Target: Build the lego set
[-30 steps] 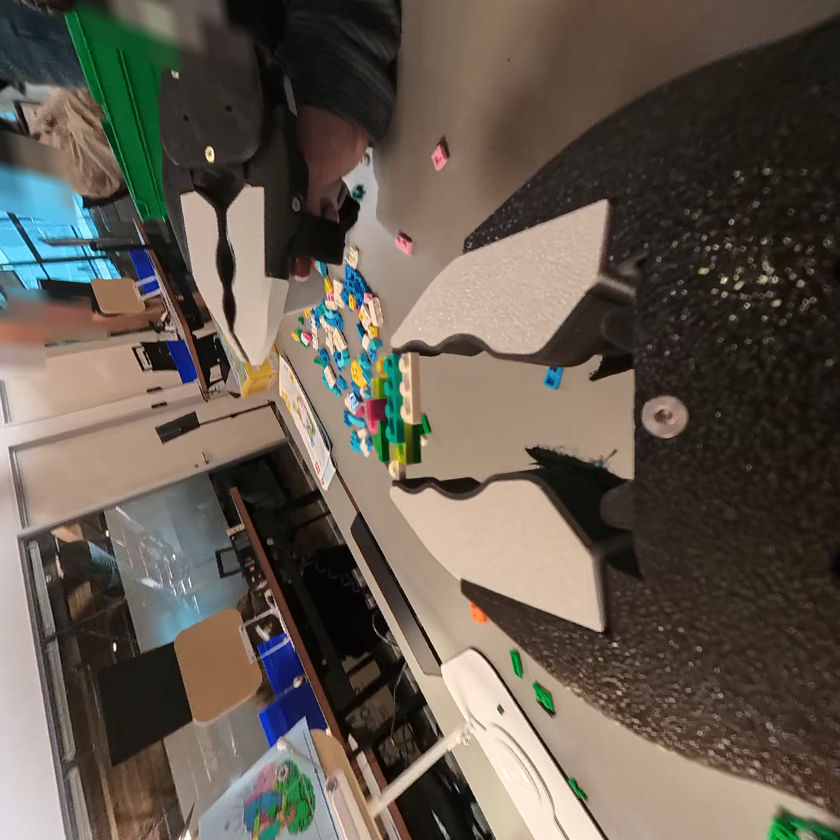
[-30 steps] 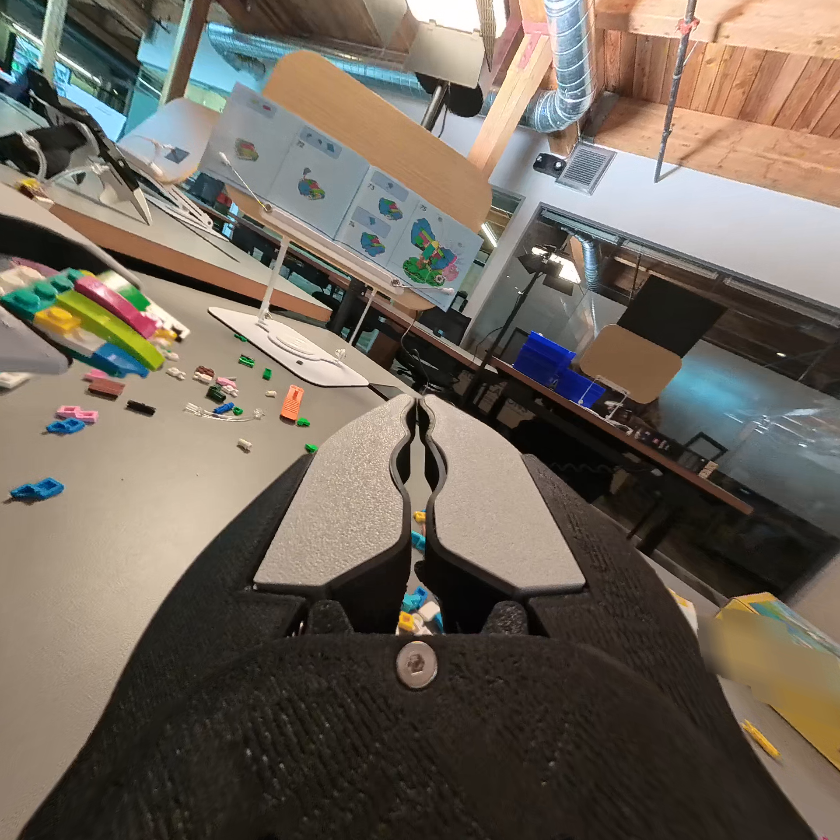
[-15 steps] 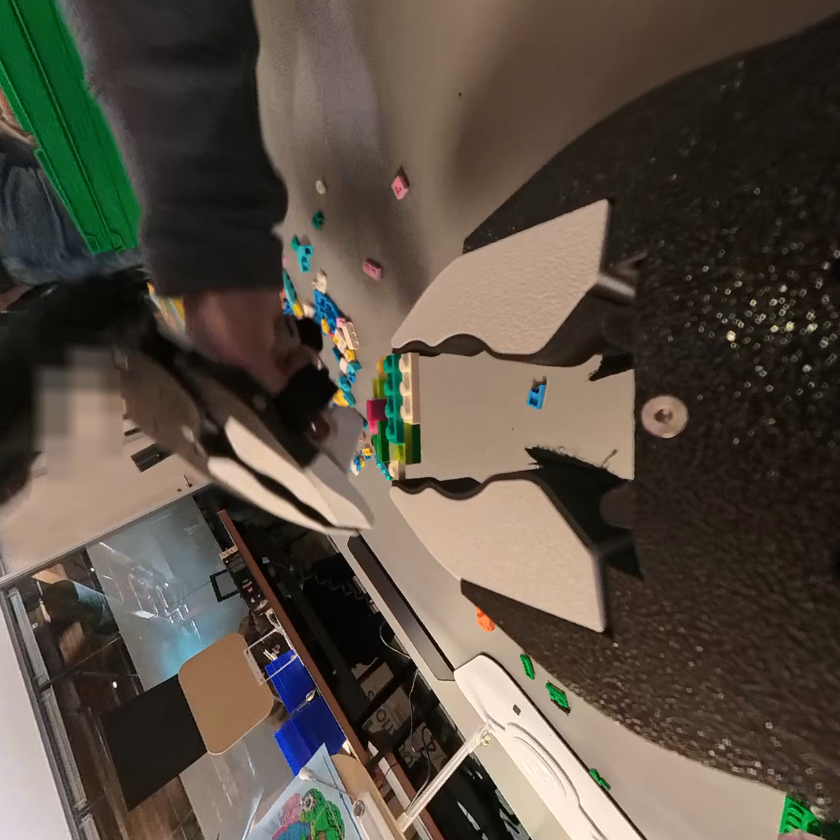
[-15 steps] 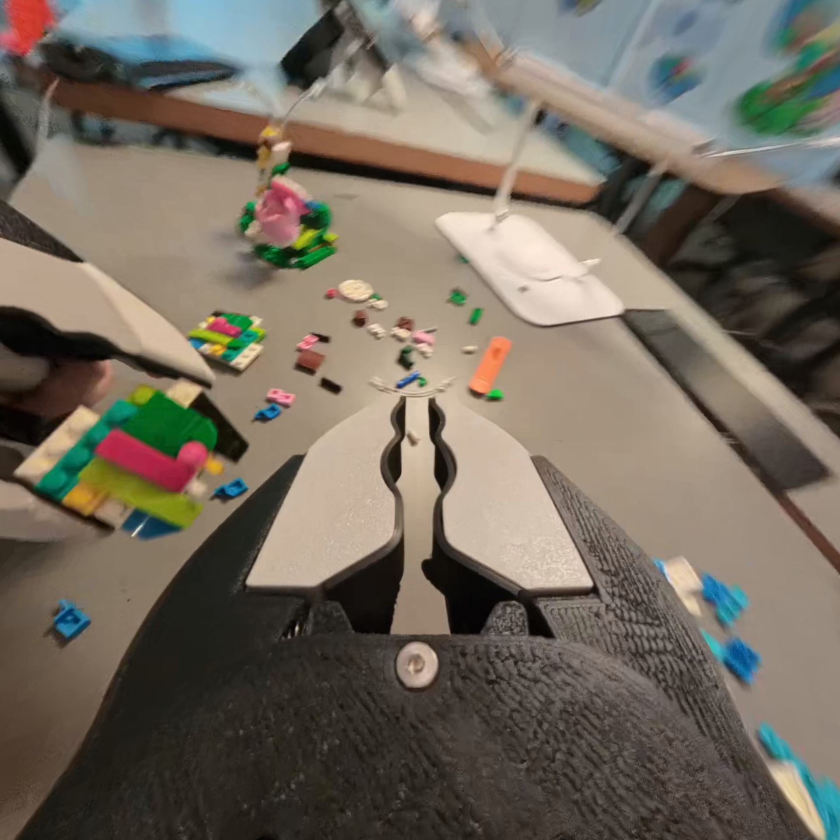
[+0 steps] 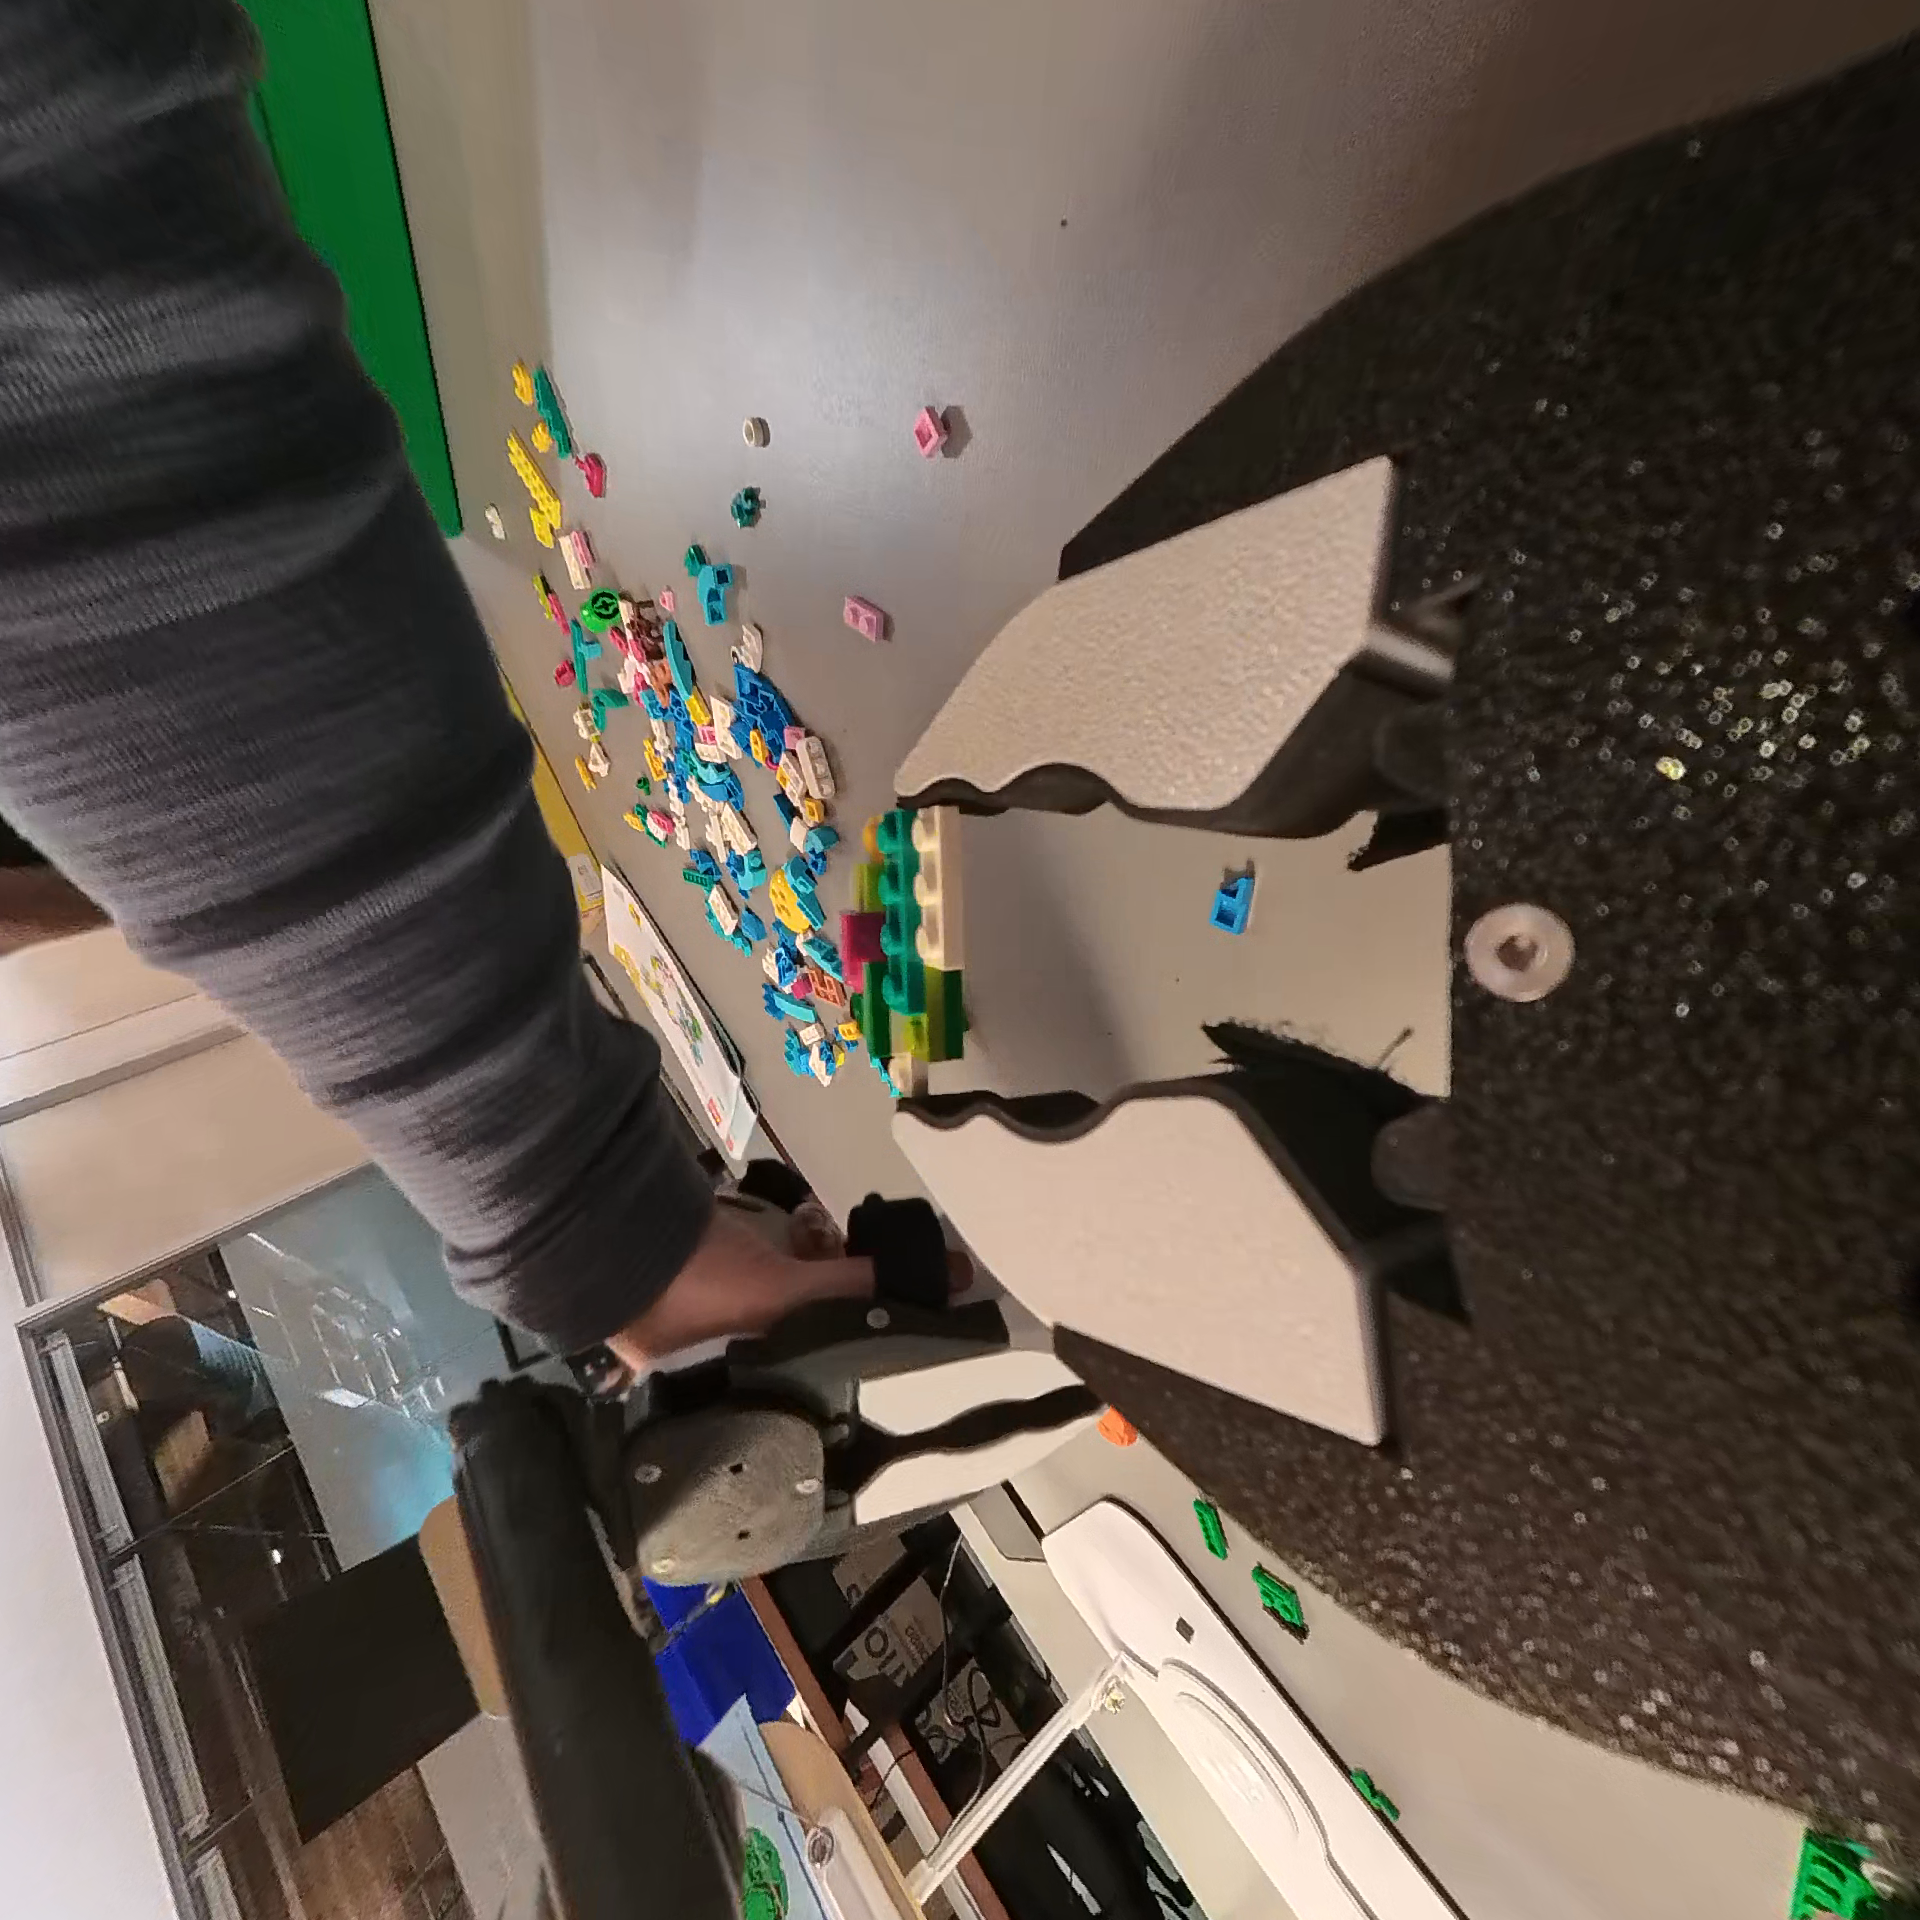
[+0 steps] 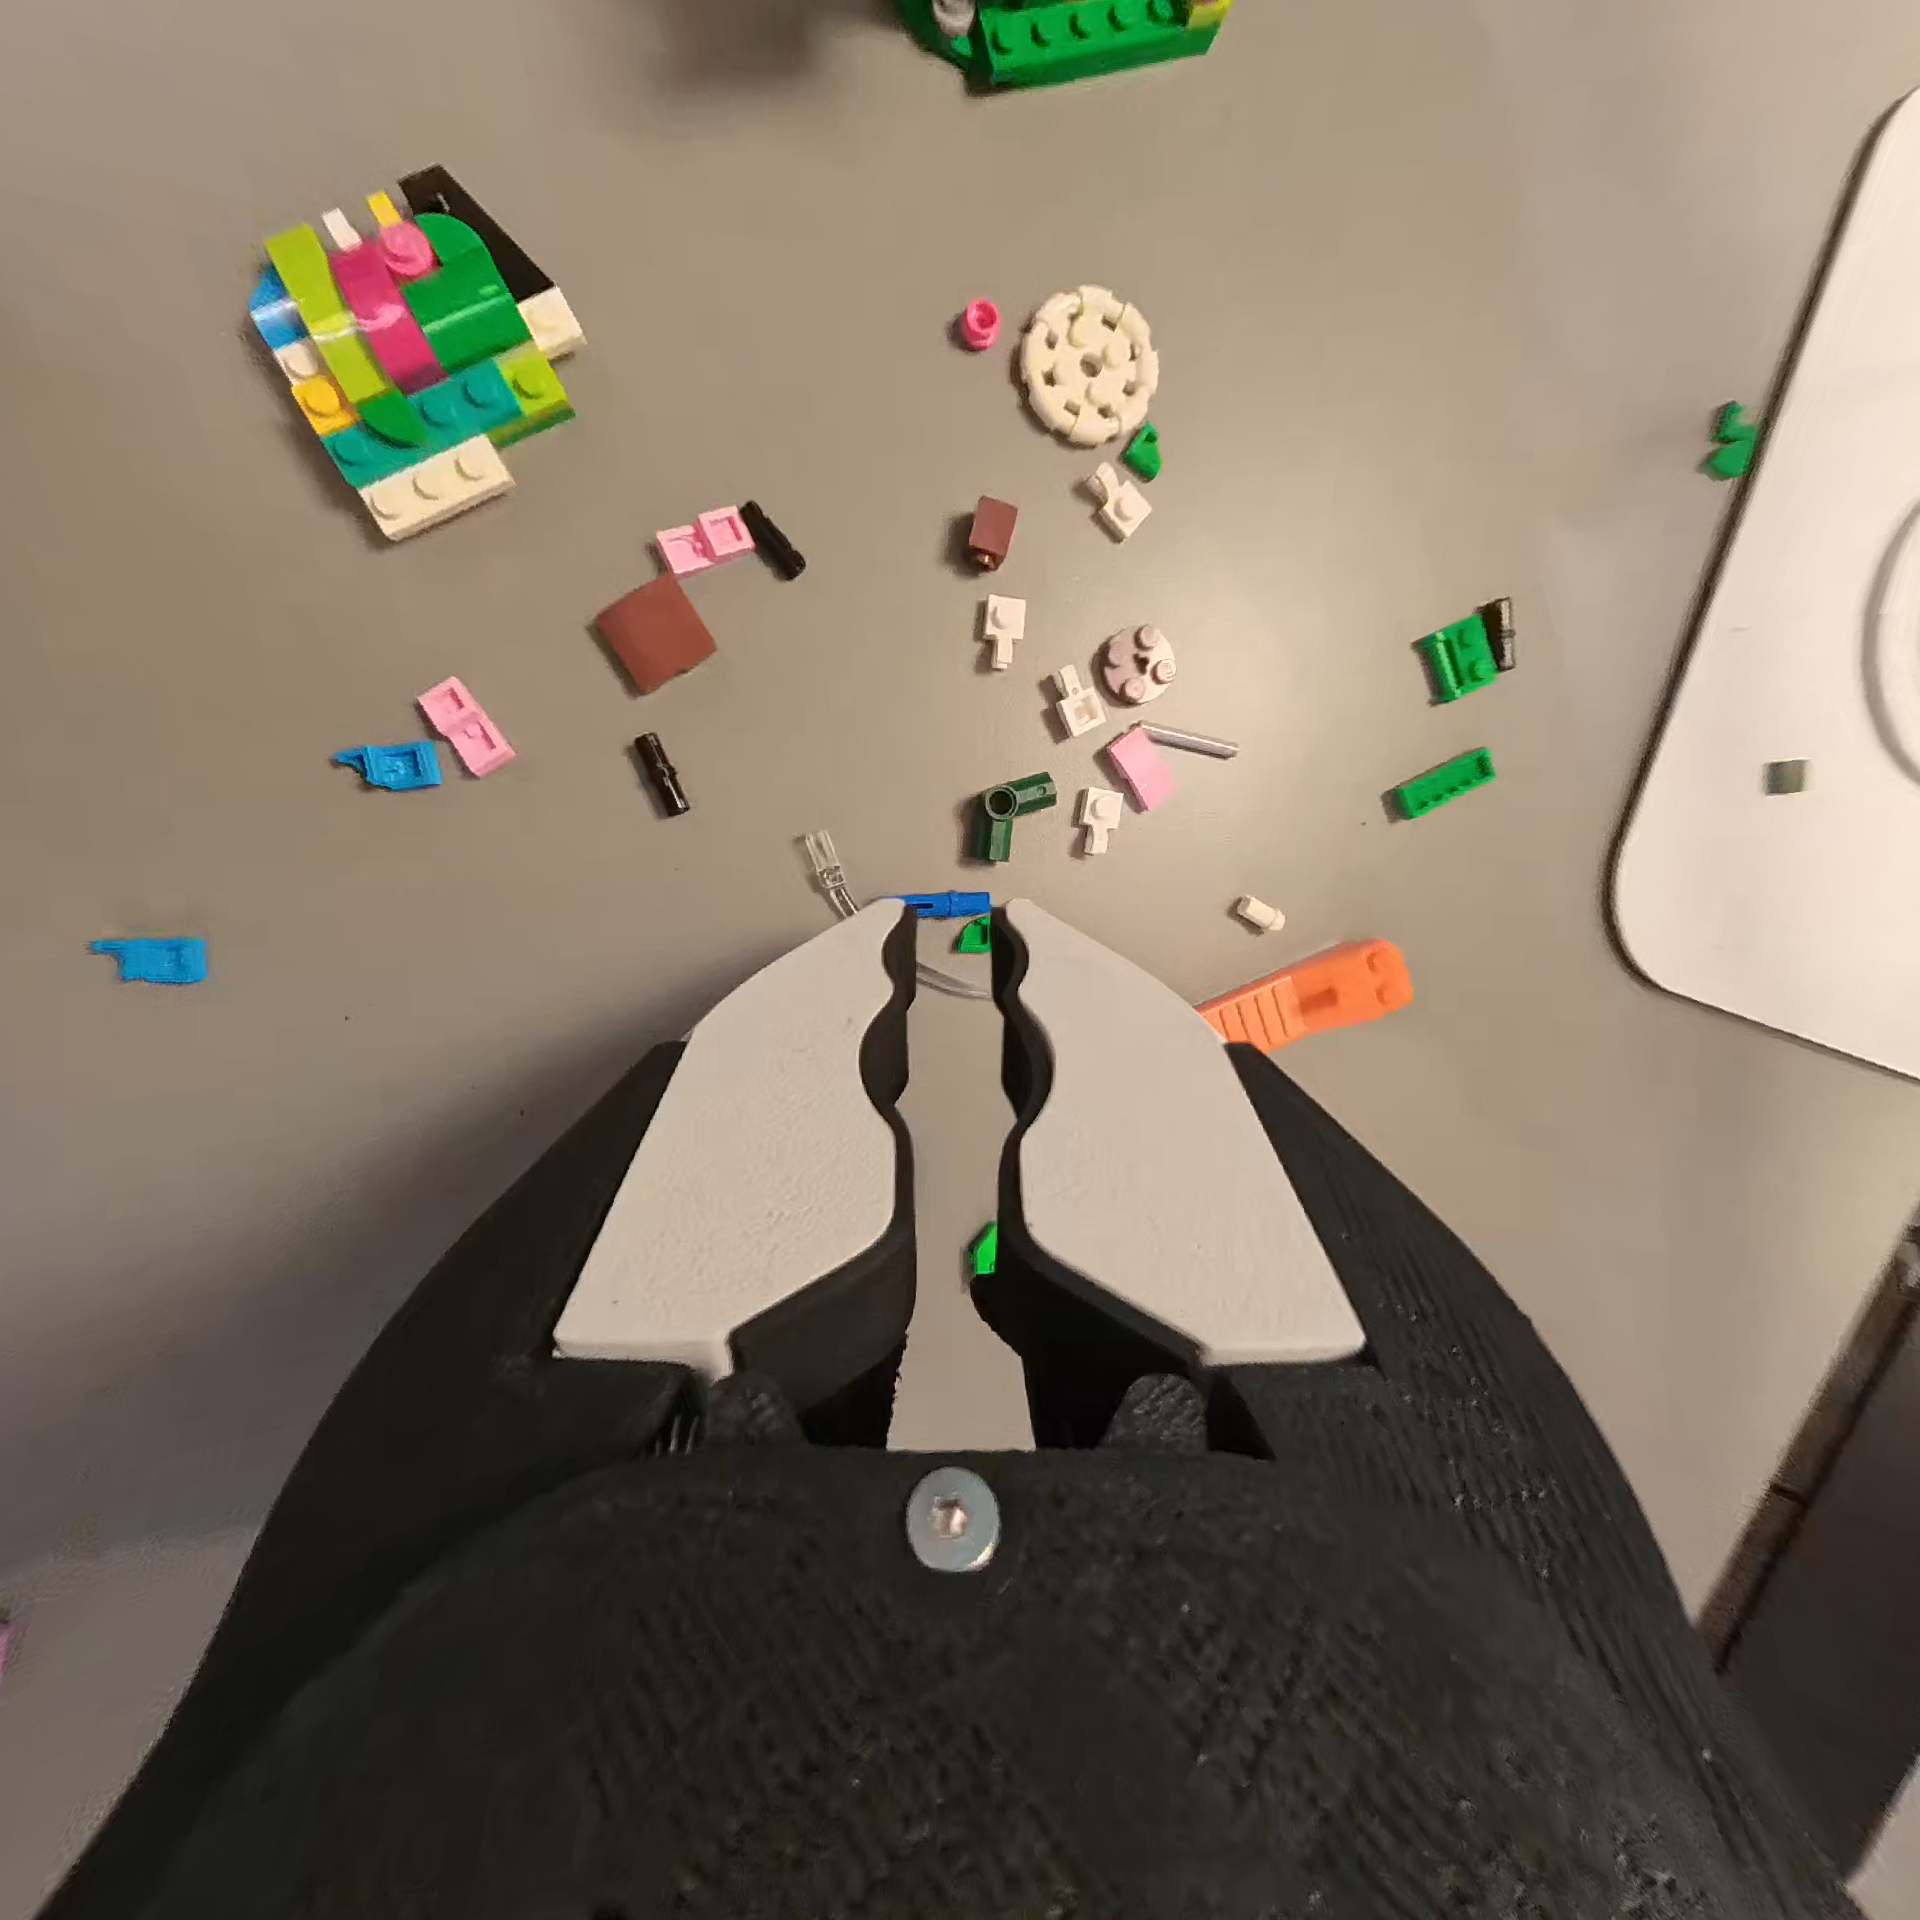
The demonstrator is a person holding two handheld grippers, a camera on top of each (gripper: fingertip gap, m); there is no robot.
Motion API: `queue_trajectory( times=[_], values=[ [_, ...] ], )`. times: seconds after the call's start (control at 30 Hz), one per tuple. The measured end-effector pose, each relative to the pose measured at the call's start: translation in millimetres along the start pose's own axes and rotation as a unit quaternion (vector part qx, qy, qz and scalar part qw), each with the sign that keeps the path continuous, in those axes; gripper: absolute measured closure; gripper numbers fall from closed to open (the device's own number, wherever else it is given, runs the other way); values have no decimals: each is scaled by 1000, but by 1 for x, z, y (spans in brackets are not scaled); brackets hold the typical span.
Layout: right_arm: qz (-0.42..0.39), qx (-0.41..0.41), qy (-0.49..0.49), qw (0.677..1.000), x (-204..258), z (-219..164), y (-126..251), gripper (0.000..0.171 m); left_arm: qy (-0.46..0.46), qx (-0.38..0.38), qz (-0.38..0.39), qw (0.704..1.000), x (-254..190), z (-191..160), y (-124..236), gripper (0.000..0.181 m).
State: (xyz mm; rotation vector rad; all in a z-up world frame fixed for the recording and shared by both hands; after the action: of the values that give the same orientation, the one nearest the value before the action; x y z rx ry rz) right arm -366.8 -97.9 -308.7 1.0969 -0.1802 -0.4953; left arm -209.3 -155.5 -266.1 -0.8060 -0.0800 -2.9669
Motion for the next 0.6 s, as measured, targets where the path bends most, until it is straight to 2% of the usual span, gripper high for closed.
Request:
queue_trajectory(
  times=[0.23, 0.4, 0.47, 0.6],
  values=[
    [42, 56, -18, 997, -7, -15, -18, 159, 10, -2, -1, 1000, 2, 0, 0, 130],
    [51, 55, -28, 997, -10, -15, -23, 160, 15, -2, -2, 1000, 3, 0, -1, 130],
    [60, 53, -28, 996, -7, -14, -23, 166, 14, -2, -2, 1000, 3, 0, -1, 130],
    [29, 42, 0, 999, -6, -12, -20, 166, 16, -3, -1, 1000, 3, 0, -1, 130]
  ],
)
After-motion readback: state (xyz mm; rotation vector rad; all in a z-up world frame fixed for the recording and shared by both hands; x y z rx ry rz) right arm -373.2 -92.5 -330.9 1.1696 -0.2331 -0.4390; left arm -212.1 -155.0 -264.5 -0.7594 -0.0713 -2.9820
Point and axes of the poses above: each gripper's, where its closed fingertips meet, y back along the fingers, z out of its top, x = y × z across the jaws, the point moved 2 cm from there along y, back along the fingers, and after that the axes turned 7 degrees about -y, right-handed, at the moved point
